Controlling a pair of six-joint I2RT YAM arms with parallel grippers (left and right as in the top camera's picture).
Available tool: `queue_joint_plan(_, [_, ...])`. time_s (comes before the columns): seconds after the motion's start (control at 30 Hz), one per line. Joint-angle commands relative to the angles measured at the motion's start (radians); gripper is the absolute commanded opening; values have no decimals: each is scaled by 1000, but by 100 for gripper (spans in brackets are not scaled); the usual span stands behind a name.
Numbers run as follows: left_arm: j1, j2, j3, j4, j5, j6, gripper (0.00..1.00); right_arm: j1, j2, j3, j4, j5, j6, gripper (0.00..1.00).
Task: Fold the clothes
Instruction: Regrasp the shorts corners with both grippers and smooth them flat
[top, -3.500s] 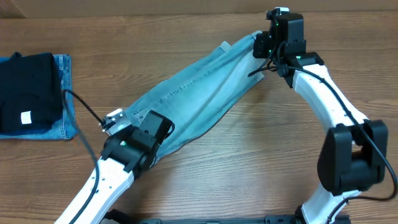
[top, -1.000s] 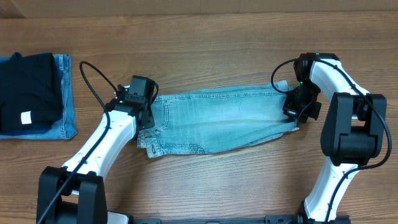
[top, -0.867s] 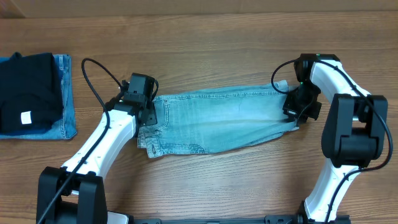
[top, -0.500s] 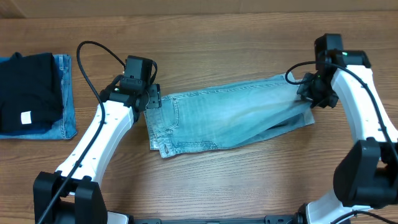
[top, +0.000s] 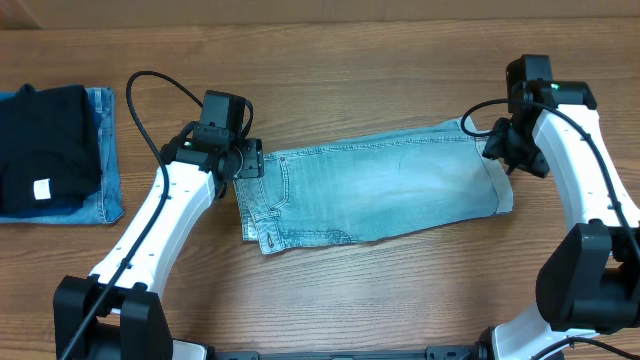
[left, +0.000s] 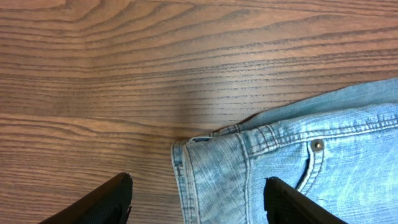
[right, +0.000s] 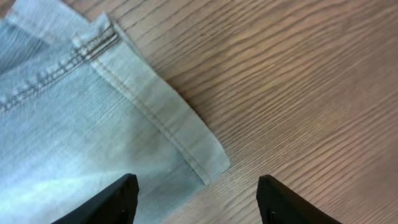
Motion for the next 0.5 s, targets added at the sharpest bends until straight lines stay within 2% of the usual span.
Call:
queue_joint_plan(0.0, [2, -17, 19, 0, 14, 20, 71, -9, -7, 6, 85, -3, -66, 79])
queue_joint_plan(0.03, [2, -17, 19, 0, 17, 20, 71, -9, -7, 6, 138, -70, -154, 80])
queue_joint_plan(0.13, [2, -17, 19, -7, 39, 19, 71, -10, 7, 6, 279, -226, -279, 84])
queue_joint_plan(0.47, [2, -17, 19, -49, 50, 19, 71, -14, 196, 6, 459, -230, -279, 81])
